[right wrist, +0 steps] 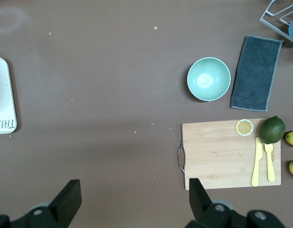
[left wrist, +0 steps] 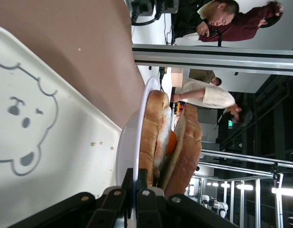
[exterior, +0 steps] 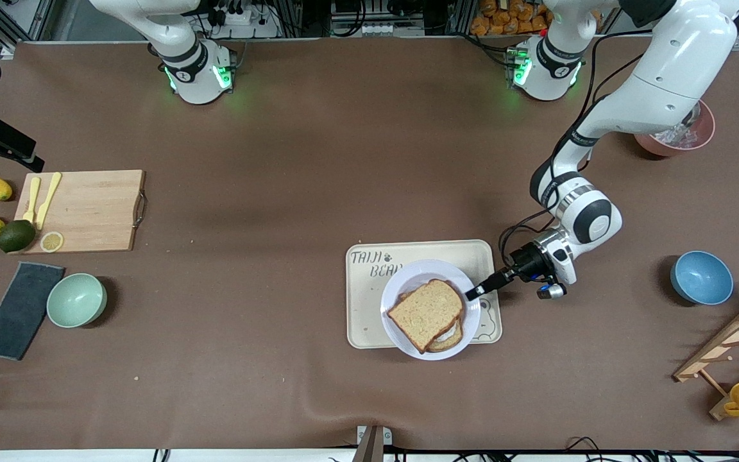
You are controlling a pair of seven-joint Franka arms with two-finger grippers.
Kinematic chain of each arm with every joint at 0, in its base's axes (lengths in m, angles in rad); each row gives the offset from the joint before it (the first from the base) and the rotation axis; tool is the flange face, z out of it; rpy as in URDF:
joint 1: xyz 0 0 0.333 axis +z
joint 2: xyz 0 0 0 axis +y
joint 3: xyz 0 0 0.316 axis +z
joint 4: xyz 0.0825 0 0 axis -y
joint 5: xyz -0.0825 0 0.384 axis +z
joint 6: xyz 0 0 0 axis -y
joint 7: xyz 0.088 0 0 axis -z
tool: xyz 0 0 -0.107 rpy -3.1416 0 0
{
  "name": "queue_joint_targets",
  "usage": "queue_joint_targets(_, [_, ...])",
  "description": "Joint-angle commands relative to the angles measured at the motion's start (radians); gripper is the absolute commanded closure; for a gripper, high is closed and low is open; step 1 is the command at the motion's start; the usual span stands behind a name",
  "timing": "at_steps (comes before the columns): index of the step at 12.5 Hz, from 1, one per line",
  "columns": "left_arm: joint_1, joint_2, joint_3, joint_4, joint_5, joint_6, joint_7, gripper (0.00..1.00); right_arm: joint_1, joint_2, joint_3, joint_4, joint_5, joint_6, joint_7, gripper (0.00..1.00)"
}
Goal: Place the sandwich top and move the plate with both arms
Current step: 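Slide the plate with the left gripper onto the bear tray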
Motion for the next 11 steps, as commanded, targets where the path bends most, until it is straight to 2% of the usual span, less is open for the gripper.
queue_joint_targets(1, [0.002, 0.020, 0.007, -0.008, 0.043, -0.002, 0.028, 1.00, 0.011, -0.019, -0.003, -0.019, -0.028, -0.004, 0.013, 0.00])
queue_joint_targets(8, [0.038, 0.040, 0.008, -0.074, 0.054, -0.004, 0.121, 1.00, 0.009, -0.019, -0.003, -0.019, -0.032, -0.015, 0.016, 0.00])
queue_joint_targets(9, [0.040, 0.040, 0.008, -0.074, 0.075, -0.004, 0.117, 0.92, 0.009, -0.017, -0.003, -0.019, -0.032, -0.021, 0.016, 0.00])
queue_joint_targets(10, [0.043, 0.040, 0.008, -0.074, 0.086, -0.004, 0.117, 0.44, 0.007, -0.017, -0.003, -0.020, -0.032, -0.029, 0.016, 0.00])
queue_joint_targets(11, [0.052, 0.040, 0.008, -0.075, 0.089, -0.004, 0.121, 0.00, 0.009, -0.017, -0.003, -0.019, -0.032, -0.032, 0.016, 0.00])
